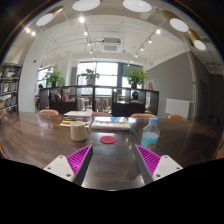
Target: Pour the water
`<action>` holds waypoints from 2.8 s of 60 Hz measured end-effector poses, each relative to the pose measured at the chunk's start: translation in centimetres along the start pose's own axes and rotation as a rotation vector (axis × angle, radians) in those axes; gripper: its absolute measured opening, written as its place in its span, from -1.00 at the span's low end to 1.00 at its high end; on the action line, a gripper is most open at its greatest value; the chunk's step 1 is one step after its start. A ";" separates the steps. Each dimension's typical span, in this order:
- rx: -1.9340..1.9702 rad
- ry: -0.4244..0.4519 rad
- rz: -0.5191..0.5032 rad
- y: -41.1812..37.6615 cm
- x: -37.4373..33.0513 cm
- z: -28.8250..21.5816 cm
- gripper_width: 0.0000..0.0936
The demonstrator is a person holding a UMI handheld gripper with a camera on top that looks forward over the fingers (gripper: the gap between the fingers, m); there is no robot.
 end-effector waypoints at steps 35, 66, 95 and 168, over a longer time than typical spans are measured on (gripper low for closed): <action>0.036 0.063 0.124 13.9 12.6 -0.2 0.81; 0.036 0.059 0.096 13.9 17.2 1.4 -0.38; -0.508 0.077 0.115 5.8 22.4 -5.1 -0.40; -1.675 0.358 0.144 -10.6 29.2 -12.8 -0.38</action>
Point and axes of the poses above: the point between the fingertips, and its own axes, seen from behind it with the camera up: y to the right, z down, x forward, the way the camera looks, the point moved 8 cm from there along -x, backward, against the way the camera looks, and after that the axes turned 1 degree about z, right-handed, at the moved point
